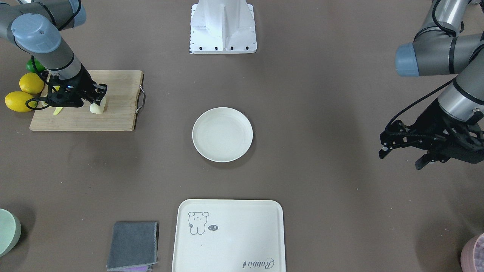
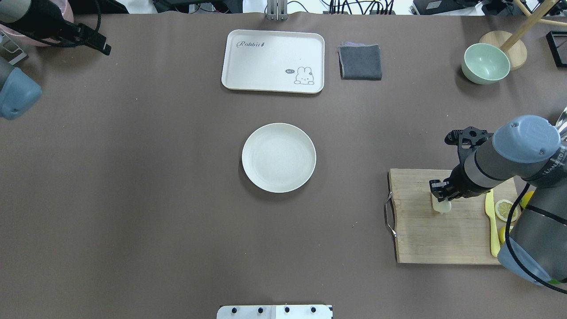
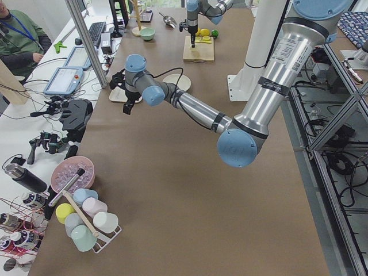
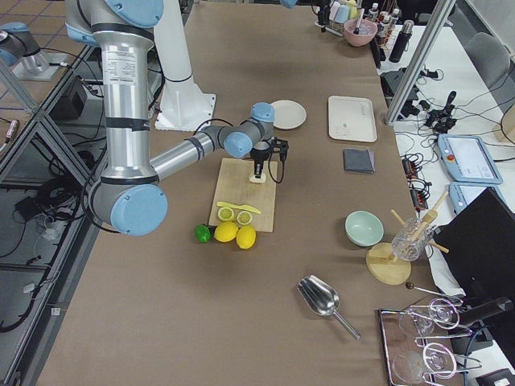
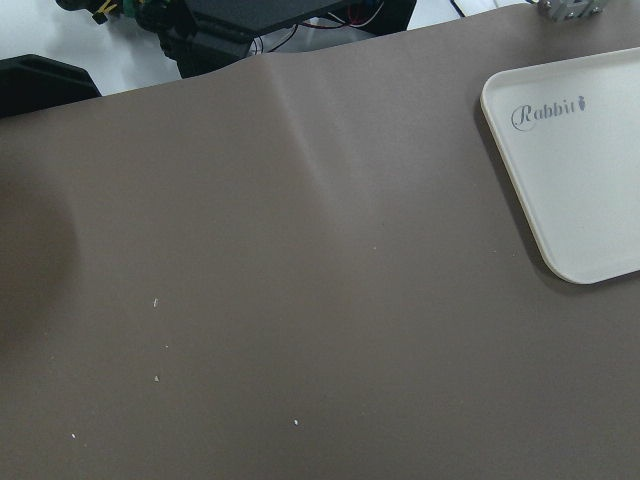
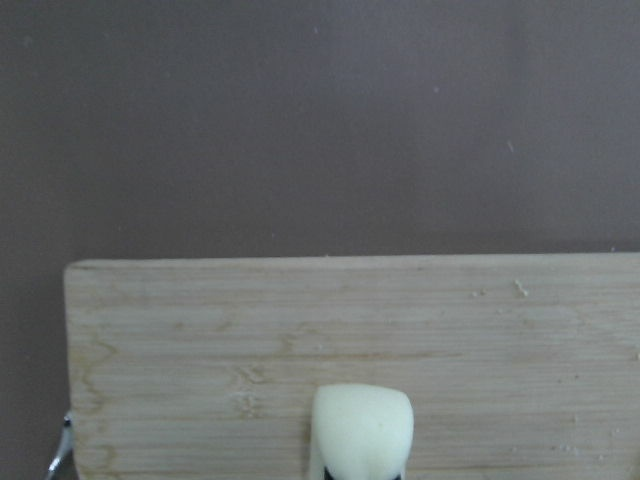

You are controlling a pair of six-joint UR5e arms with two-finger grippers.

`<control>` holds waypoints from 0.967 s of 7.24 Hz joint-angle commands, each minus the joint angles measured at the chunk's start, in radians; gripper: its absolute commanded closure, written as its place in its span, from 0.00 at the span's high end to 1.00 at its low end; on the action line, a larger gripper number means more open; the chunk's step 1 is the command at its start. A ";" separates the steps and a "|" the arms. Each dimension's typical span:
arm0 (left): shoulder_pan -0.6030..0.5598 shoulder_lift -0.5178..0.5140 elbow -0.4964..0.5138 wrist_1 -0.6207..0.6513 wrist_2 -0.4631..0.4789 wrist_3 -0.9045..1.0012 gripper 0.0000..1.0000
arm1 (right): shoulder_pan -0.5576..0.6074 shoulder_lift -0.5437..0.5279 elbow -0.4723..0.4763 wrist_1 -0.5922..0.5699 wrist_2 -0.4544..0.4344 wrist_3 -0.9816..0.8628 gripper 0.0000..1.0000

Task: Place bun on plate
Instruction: 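Close the right gripper on the bun and lift it, then carry the bun with the right gripper over the white plate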

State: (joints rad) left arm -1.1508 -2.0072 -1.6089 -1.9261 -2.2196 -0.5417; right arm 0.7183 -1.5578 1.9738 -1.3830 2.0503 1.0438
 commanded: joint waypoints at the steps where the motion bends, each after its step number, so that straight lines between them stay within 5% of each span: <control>1: -0.010 0.002 -0.023 0.001 -0.006 -0.003 0.98 | 0.076 0.062 0.054 -0.004 0.013 -0.005 0.00; 4: -0.042 0.048 -0.074 -0.001 -0.008 -0.017 0.98 | 0.070 0.350 0.011 -0.004 0.004 -0.007 0.00; 7: -0.067 0.094 -0.080 -0.002 -0.008 -0.017 0.98 | -0.012 0.568 -0.145 0.004 -0.046 -0.011 0.00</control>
State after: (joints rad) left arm -1.2043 -1.9320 -1.6881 -1.9271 -2.2273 -0.5599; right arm 0.7427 -1.0676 1.8858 -1.3810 2.0370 1.0348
